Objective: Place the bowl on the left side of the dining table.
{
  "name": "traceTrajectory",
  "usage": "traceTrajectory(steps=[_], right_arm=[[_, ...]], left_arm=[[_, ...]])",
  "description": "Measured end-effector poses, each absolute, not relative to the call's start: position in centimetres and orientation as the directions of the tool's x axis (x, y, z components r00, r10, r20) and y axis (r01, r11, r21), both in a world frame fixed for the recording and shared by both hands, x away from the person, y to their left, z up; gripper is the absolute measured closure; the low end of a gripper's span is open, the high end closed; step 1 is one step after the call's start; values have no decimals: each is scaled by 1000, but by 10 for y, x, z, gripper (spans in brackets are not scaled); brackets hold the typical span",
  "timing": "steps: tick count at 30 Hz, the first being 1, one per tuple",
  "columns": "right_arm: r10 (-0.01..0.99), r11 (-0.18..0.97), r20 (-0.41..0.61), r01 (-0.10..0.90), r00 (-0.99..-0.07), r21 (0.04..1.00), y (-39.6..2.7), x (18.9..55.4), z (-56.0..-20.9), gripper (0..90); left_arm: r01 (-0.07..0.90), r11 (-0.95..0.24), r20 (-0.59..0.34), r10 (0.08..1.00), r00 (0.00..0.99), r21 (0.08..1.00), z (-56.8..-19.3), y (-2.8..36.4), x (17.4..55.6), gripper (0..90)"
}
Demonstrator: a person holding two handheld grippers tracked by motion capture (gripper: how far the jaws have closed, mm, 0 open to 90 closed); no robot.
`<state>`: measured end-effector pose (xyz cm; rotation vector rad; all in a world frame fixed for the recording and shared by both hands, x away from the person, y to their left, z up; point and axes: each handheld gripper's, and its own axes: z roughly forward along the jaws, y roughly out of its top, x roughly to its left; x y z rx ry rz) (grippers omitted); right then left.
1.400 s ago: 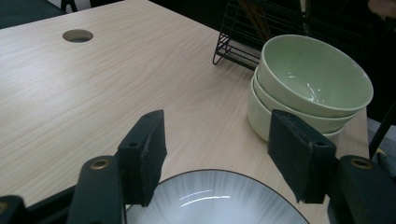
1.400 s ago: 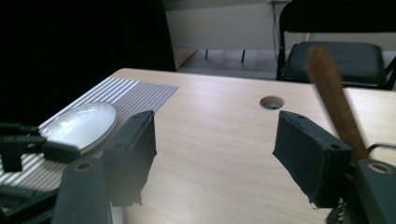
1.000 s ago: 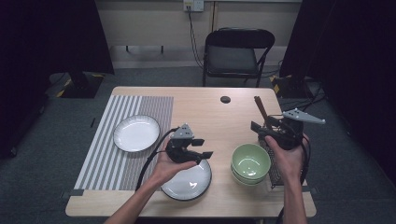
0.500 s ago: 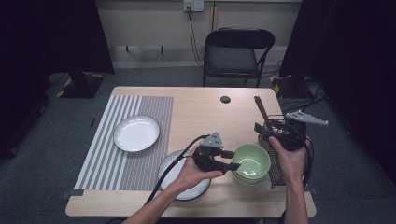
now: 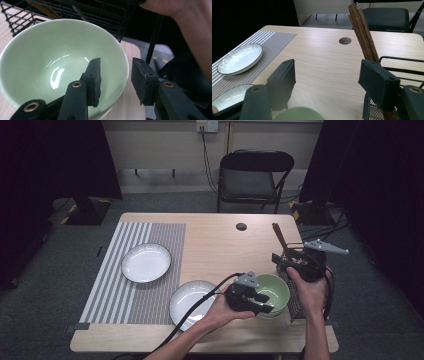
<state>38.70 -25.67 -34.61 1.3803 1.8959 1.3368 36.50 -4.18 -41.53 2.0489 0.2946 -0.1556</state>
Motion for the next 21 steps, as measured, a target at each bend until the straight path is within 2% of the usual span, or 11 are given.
traceTrajectory(steps=[3, 6, 10, 12, 15, 21], right_arm=[[897, 33, 184, 477, -401, 878, -257, 387, -347, 286], [899, 40, 177, 479, -401, 877, -257, 387, -347, 286], [899, 43, 176, 480, -401, 876, -257, 387, -347, 285], [900, 43, 176, 482, -400, 875, -257, 387, -347, 284], [899, 46, 179, 494, -399, 868, -256, 388, -348, 279], [899, 54, 176, 500, -401, 864, -255, 389, -349, 279]], left_arm=[[287, -448, -255, 131, 958, 847, -419, -47, 366, 645], [269, -467, -237, 126, 963, 842, -422, -52, 363, 681], [237, -498, -197, 132, 971, 834, -425, -58, 360, 698], [231, -511, -191, 130, 973, 828, -426, -60, 359, 668], [216, -535, -173, 130, 976, 817, -429, -63, 358, 671], [212, -558, -169, 127, 977, 802, -431, -69, 358, 735]])
